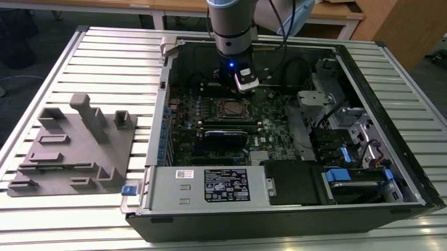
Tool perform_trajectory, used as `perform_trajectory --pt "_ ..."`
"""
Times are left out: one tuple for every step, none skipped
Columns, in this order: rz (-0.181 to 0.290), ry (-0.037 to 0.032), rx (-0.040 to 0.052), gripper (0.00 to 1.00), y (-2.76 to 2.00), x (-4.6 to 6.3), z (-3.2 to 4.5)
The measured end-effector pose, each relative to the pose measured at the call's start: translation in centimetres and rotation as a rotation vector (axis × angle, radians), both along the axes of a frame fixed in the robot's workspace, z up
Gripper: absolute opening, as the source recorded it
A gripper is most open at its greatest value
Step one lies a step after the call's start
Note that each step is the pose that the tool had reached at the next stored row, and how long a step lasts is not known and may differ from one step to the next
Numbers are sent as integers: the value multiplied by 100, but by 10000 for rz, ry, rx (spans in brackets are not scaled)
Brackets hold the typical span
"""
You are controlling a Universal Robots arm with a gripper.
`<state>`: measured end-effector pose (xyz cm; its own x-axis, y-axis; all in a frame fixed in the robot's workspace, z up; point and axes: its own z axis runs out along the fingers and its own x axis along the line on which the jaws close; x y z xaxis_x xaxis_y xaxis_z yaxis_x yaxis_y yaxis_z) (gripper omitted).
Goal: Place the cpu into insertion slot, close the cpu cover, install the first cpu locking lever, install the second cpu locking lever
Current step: 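Install the first cpu locking lever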
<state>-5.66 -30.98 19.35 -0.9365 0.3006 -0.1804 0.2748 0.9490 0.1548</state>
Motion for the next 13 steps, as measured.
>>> perform_trajectory --pt "0 0 1 11 0 0 0" --pt "0 0 2 11 0 0 0" --pt "-1 0 4 11 0 0 0" --pt "-1 4 4 11 0 0 4" --pt "0 7 5 11 0 1 9" --pt "0 12 5 11 0 1 20" --pt "0 16 4 11 0 1 31" --pt "0 21 2 11 0 1 41" --pt "-1 23 3 11 0 1 50" --pt "-1 26 2 11 0 1 61" --pt "0 27 3 11 0 1 73" --pt "0 30 2 11 0 1 90" --pt "0 32 3 11 0 1 108"
